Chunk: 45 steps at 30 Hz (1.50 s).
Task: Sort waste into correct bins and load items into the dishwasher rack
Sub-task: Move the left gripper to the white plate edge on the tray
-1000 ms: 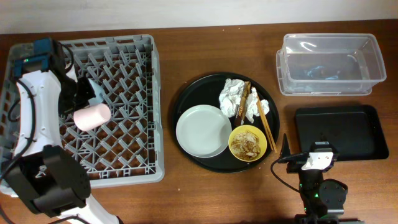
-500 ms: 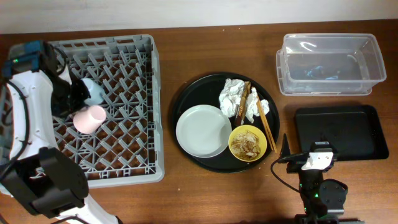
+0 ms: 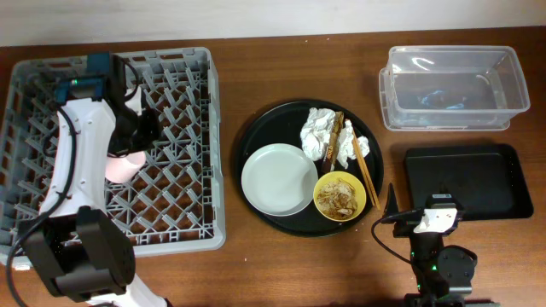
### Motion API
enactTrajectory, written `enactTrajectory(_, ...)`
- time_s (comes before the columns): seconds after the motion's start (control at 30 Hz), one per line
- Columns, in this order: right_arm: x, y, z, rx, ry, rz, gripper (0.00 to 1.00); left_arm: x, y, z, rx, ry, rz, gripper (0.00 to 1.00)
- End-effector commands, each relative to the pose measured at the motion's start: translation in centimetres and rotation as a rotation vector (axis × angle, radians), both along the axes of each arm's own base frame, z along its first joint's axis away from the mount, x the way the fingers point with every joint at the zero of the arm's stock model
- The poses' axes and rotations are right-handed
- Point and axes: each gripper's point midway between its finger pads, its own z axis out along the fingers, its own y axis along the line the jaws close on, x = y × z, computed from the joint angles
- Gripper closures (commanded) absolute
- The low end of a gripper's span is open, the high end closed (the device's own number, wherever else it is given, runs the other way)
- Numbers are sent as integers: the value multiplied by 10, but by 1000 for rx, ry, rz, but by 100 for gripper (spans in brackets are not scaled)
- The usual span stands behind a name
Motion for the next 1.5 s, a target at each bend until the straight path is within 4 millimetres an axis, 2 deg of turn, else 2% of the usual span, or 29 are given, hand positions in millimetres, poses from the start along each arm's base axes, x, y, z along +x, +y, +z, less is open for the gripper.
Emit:
enactTrajectory(0.0,0,-3,-3,-7,3,-15,1,-6,34,-4,99,3,120,99)
enactTrajectory(0.3,0,-3,-3,-7,3,-15,1,1,68,-3,100,-49,209,100)
enactTrajectory(0.4,0,-3,-3,-7,3,-16,1,-2,84,-2,100,-55,296,100)
enactTrajectory(0.53,0,-3,-3,-7,3,-16,1,-8,94,1,66,-52,344,100)
enactTrajectory(0.63,0,-3,-3,-7,3,-15,2,-8,97,14,8,-77,370,100)
enactTrajectory(0.77,0,-3,-3,-7,3,-15,1,-6,88,33,-77,-119,369,100)
enactTrajectory(0.9,0,-3,-3,-7,3,-16,1,-4,76,71,-119,-217,340,100)
enactTrajectory(0.93,0,-3,-3,-7,3,-15,1,-3,68,81,-154,-250,318,100)
enactTrajectory(1.03,0,-3,-3,-7,3,-15,1,-2,23,119,-335,-363,190,99)
enactTrajectory(1.1,0,-3,-3,-7,3,-16,1,-2,-7,135,-433,-399,107,73)
enactTrajectory(1.13,0,-3,-3,-7,3,-16,1,-2,-23,140,-473,-400,69,47)
enactTrajectory(1.17,0,-3,-3,-7,3,-15,1,-3,-37,142,-507,-394,37,13)
enactTrajectory(1.2,0,-3,-3,-7,3,-15,1,-4,-52,145,-543,-388,-1,1)
enactTrajectory(1.33,0,-3,-3,-7,3,-15,1,-3,-112,149,-597,-382,-172,1)
enactTrajectory(1.4,0,-3,-3,-7,3,-16,1,-2,-149,144,-552,-383,-282,1)
enactTrajectory(1.47,0,-3,-3,-7,3,-15,1,-2,-170,137,-499,-375,-341,1)
